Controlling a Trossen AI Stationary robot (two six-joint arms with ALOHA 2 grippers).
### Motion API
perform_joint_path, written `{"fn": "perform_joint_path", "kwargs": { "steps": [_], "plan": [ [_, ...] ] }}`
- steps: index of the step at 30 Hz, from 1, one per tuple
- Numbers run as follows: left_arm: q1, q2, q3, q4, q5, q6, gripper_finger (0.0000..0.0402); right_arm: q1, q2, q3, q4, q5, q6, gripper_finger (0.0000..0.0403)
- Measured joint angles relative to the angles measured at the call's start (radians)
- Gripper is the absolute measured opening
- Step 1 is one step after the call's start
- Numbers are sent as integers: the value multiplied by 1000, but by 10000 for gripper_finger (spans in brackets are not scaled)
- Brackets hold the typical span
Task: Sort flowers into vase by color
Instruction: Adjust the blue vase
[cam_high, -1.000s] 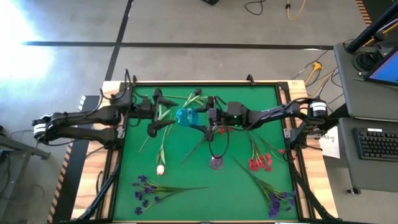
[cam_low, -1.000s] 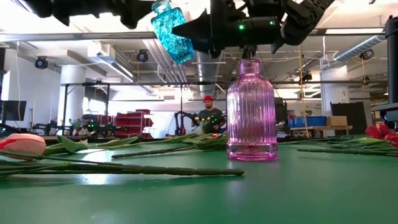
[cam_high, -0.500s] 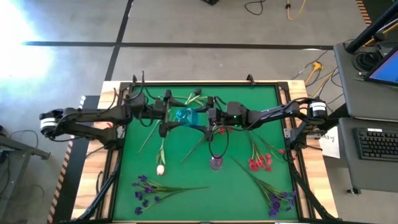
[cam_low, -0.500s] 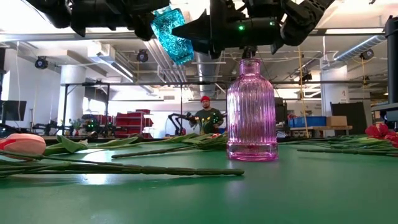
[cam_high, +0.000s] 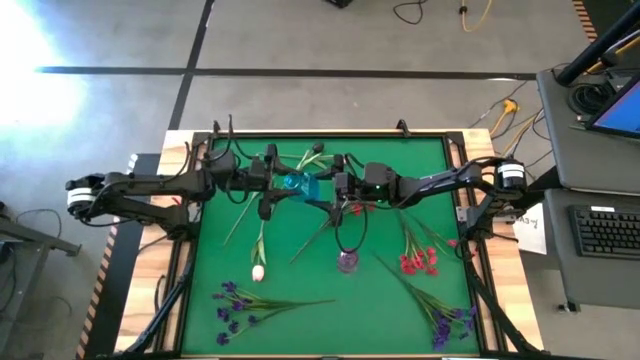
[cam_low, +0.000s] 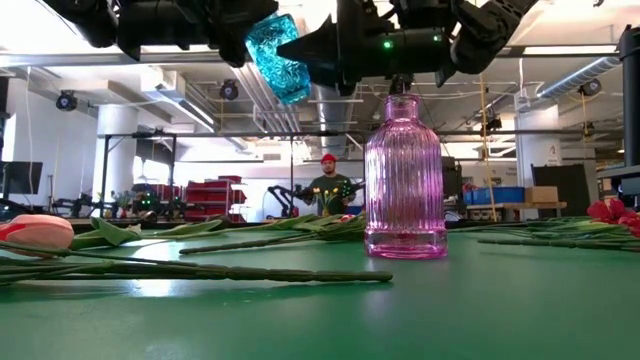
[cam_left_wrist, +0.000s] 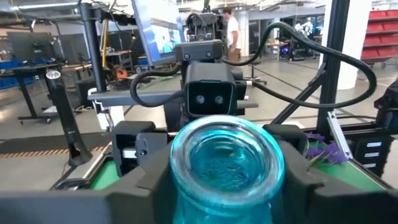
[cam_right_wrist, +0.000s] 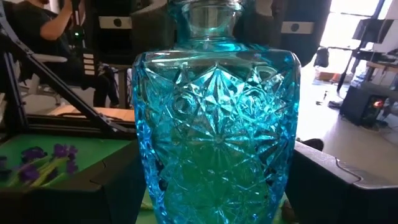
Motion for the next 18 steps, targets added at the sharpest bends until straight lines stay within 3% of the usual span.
{"fn": "perform_joint_path", "kwargs": {
  "steps": [9,18],
  "plan": [
    [1,-3,0,-39,-15,-34,161,-6,-1,2,-42,-1,94,341],
    [1,-1,0,-240,-115,-34,168,-22,-62,2,-263,55,125,358]
  ]
}}
